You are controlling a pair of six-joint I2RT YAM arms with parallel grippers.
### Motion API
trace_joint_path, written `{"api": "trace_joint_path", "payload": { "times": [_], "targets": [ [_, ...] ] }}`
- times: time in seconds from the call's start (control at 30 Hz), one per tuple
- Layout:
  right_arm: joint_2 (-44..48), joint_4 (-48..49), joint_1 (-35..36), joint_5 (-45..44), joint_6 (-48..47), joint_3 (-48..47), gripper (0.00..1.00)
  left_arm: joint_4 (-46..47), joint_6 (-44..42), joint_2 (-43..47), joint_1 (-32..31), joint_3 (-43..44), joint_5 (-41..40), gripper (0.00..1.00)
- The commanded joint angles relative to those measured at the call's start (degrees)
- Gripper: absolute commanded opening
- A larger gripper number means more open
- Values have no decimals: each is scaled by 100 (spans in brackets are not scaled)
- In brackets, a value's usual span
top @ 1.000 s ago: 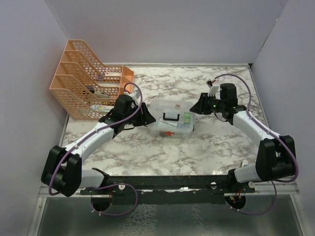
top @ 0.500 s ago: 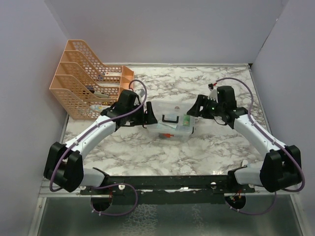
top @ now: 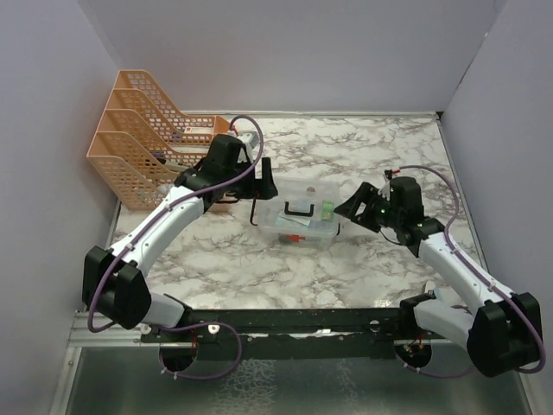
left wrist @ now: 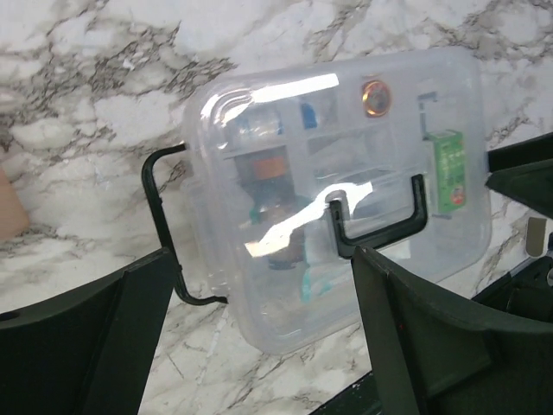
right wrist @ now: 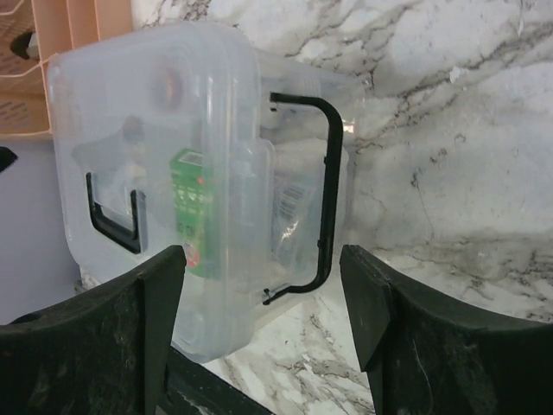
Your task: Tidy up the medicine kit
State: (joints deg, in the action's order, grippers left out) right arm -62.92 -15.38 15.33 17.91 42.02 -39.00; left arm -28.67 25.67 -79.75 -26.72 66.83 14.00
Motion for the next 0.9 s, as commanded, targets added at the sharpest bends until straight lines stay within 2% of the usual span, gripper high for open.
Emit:
{"api": "trace_joint_path", "payload": {
  "times": [0.0,0.17,0.33,0.43,0.63,0.87],
  "targets": [
    [533,768,0,-157,902,576,73,30,-410,-138,-570,570,-694,87],
    [907,1431,-61,-310,1817,1122,75,189,-627,-619,-1172,914,-1466,99],
    [870,2402,-104,-385,2495,1685,80,189,-961,-1251,-1698,1280,-2268,99],
    [764,2826,-121,-386,2585,1866,85,179,-1101,-1566,-1806,1407,-2443,99],
    [525,3178,-118,-417,2334,2019,86,-65,-1213,-2000,-1923,1496,-2641,99],
    [30,3429,-118,-61,2091,2064,87,-268,-1141,-2121,-2062,1299,-2849,99]
  ]
}}
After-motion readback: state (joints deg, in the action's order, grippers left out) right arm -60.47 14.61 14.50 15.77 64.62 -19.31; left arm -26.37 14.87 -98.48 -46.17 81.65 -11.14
